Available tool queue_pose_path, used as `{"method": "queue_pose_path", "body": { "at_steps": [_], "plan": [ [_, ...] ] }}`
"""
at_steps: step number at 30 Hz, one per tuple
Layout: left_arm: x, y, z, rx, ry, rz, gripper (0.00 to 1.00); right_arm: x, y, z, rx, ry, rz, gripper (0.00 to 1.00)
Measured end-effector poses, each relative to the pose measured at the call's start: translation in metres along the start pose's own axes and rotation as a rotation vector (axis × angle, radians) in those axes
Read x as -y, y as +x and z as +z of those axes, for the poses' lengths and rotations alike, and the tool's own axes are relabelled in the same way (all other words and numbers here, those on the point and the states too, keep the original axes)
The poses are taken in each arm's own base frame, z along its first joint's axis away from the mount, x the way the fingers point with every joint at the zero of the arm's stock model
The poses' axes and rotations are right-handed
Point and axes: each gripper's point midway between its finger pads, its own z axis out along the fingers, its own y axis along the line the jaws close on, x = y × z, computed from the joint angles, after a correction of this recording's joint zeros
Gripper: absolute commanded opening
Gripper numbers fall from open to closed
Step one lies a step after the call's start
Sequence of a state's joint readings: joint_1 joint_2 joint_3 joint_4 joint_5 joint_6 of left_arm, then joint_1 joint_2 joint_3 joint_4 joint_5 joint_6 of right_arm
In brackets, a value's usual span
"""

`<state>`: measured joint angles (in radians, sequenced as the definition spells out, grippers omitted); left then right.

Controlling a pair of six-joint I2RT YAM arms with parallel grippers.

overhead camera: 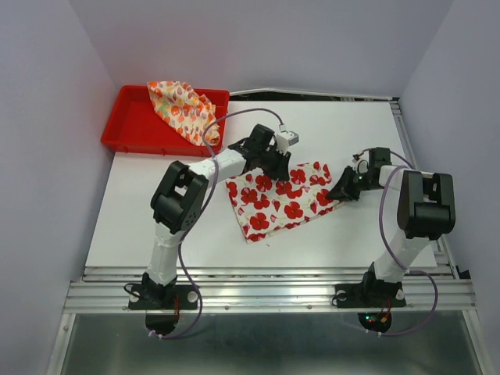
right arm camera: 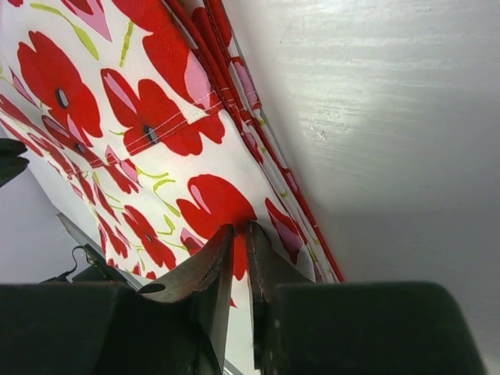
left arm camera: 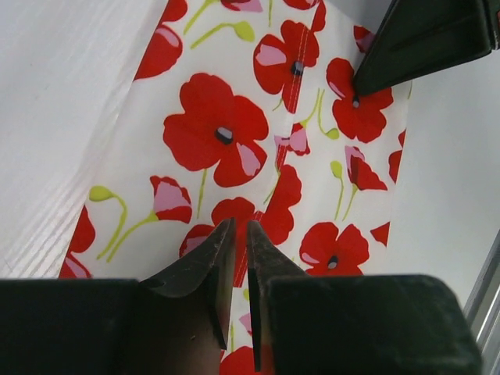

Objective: Fold and stack the skirts
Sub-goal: Fold the skirt

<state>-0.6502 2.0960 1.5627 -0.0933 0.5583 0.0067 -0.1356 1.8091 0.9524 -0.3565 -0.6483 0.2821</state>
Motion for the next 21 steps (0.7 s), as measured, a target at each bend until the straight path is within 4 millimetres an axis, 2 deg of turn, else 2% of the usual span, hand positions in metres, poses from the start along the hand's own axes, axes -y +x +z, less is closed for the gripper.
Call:
{"method": "queue_pose_path", "body": {
  "at_steps": [2,5,10,12,17,21],
  "plan": [
    [-0.007,0.006,-0.001,-0.004,-0.012,-0.038,0.22,0.001,-0.003,0.000,0.002,0.007,-0.008,0.18],
    [-0.028,0.011,-0.007,0.008,-0.051,-0.084,0.20,0.002,-0.008,0.000,0.007,0.017,-0.020,0.18],
    [-0.076,0.029,-0.023,0.006,-0.166,-0.186,0.20,0.004,-0.016,0.000,0.026,0.038,-0.043,0.18],
    [-0.088,0.037,-0.026,-0.001,-0.203,-0.207,0.19,0.004,-0.019,0.000,0.031,0.044,-0.051,0.18],
    [-0.095,0.048,-0.028,-0.024,-0.246,-0.215,0.20,0.007,-0.027,-0.001,0.052,0.069,-0.078,0.19],
    [-0.091,0.053,-0.036,-0.048,-0.251,-0.164,0.32,0.006,-0.026,-0.001,0.053,0.073,-0.103,0.18]
  ]
}}
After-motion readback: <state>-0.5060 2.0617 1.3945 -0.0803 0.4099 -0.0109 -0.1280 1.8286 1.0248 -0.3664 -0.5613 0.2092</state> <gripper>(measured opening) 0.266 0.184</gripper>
